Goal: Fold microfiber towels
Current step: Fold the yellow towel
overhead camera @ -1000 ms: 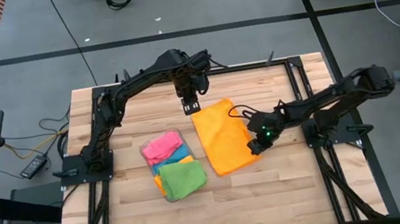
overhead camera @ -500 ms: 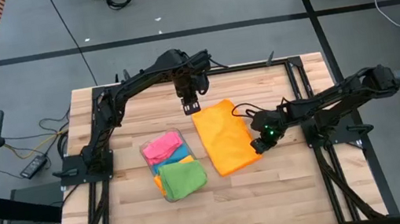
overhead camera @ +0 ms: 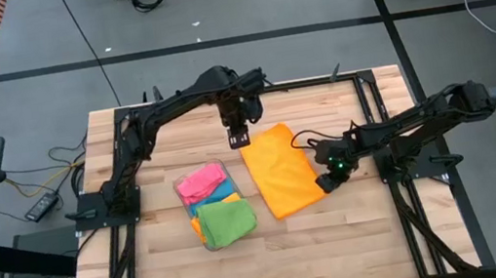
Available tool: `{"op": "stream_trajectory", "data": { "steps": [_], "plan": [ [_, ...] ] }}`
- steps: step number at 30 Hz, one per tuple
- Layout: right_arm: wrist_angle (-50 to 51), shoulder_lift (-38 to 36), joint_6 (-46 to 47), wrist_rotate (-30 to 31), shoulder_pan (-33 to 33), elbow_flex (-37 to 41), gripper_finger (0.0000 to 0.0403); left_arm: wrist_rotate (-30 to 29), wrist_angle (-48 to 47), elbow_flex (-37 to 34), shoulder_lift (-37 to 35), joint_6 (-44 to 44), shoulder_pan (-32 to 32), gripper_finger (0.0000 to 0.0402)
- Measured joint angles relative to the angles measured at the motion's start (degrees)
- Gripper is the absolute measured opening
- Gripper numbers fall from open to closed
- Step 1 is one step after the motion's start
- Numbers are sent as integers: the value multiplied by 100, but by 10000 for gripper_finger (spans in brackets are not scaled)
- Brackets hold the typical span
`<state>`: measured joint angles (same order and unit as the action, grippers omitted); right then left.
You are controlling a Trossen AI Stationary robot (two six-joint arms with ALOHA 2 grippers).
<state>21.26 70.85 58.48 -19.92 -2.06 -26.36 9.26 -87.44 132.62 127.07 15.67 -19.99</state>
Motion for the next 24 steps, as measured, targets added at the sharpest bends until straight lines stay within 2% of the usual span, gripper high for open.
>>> {"op": "stream_trajectory", "data": {
  "steps": [5, 9, 12, 15, 20, 24],
  "plan": [
    [155, -209, -137, -398, -137, -1, 162, 20, 161, 0, 2, 329, 116, 107],
    [173, -679, -305, -155, -417, -1, 174, 1, 491, 0, 2, 221, 42, 114],
    [159, -993, -662, 57, -874, -1, 174, -3, 512, 0, 2, -94, -16, 110],
    [63, -1141, -1084, -58, -1549, -3, 172, -2, 461, 0, 2, -300, -22, 104],
    [-358, -786, -1867, -136, -2603, -5, 175, 0, 461, 0, 4, -308, 35, 95],
    [-830, -238, -2635, -130, -3074, -283, 204, 5, 462, -2, 4, -422, 82, 95]
  ]
}}
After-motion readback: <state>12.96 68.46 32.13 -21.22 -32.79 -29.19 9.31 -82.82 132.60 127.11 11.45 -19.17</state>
